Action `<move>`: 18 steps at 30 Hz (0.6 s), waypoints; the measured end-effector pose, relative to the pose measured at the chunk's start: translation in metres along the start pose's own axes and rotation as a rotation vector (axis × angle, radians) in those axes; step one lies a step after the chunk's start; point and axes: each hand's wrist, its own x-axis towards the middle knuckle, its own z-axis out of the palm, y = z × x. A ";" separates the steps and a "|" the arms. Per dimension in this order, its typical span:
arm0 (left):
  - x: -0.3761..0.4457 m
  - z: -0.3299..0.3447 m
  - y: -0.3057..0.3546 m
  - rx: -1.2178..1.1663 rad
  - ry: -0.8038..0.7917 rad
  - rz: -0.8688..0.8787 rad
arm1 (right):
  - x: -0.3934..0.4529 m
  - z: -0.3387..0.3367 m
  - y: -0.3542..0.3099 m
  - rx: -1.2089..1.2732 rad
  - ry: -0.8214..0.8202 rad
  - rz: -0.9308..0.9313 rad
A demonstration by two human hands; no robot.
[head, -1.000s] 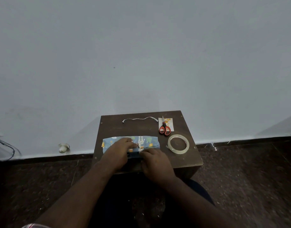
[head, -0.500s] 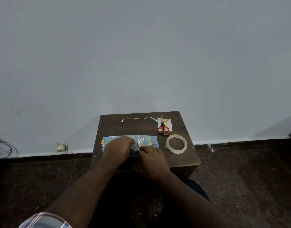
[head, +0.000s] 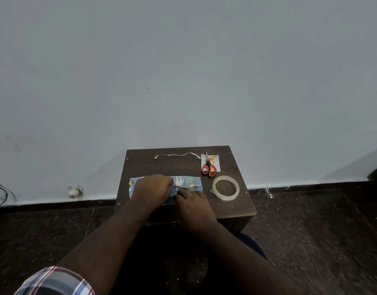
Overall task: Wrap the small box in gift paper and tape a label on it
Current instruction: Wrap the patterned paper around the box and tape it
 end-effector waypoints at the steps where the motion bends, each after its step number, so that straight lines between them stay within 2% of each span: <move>1: 0.000 0.002 0.000 -0.025 0.020 -0.004 | 0.001 0.000 0.000 -0.001 0.002 -0.004; 8: -0.007 0.009 -0.001 -0.181 0.060 -0.023 | 0.003 0.002 0.005 -0.020 -0.001 -0.029; 14: -0.009 0.015 0.000 -0.163 -0.048 -0.020 | 0.005 0.001 0.004 -0.037 -0.003 -0.021; 16: -0.011 0.016 0.000 -0.199 -0.045 -0.019 | 0.003 0.000 0.004 0.000 -0.002 -0.008; 18: -0.015 0.020 0.000 -0.242 -0.013 -0.037 | 0.000 0.001 0.008 0.116 0.085 0.040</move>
